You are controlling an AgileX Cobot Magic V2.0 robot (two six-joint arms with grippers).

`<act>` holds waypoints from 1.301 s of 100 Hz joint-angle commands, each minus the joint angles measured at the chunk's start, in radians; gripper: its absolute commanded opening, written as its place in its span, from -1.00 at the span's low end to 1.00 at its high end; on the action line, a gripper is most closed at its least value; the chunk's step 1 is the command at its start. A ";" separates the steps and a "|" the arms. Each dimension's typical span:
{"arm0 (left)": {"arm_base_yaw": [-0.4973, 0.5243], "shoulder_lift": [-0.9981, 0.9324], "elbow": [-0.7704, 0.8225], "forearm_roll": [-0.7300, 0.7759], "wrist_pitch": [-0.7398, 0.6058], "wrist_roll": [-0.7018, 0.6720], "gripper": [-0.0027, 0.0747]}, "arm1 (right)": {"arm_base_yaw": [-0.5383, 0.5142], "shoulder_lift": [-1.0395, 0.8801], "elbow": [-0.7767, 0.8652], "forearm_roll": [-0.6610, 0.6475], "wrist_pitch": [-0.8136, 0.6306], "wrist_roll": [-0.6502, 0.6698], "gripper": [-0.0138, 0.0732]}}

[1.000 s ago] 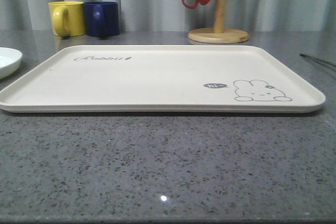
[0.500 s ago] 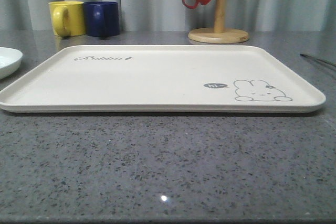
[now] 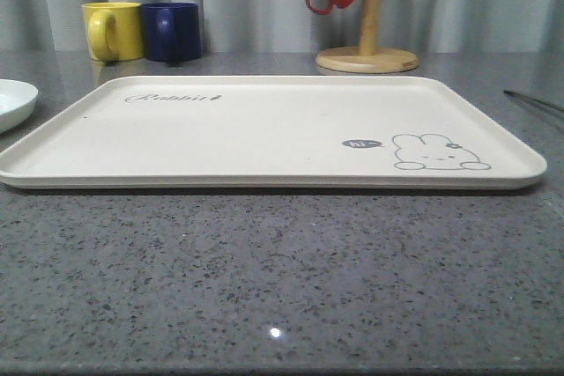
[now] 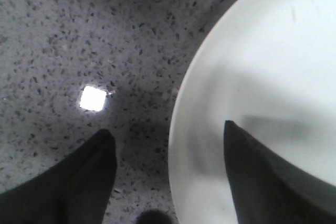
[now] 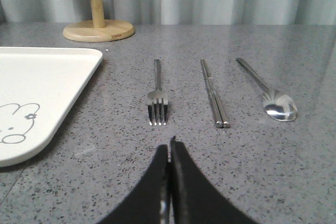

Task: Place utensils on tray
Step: 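Lift the white plate with the left gripper and set it on the tray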

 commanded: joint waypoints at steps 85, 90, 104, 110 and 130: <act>-0.035 -0.241 -0.108 -0.388 -0.129 0.138 -0.98 | -0.002 -0.019 0.000 -0.001 -0.079 -0.007 -0.84; -0.055 -0.248 -0.108 -0.422 -0.105 0.165 -0.98 | -0.002 -0.019 0.000 -0.001 -0.079 -0.007 -0.84; -0.146 -0.248 -0.096 -0.440 -0.046 0.186 -0.98 | -0.002 -0.019 0.000 -0.001 -0.079 -0.007 -0.84; -0.190 -0.248 -0.084 -0.440 -0.048 0.186 -0.98 | -0.002 -0.019 0.000 -0.001 -0.079 -0.007 -0.84; -0.325 -0.219 -0.072 -0.434 -0.062 0.188 -0.98 | -0.002 -0.019 0.000 -0.001 -0.079 -0.007 -0.84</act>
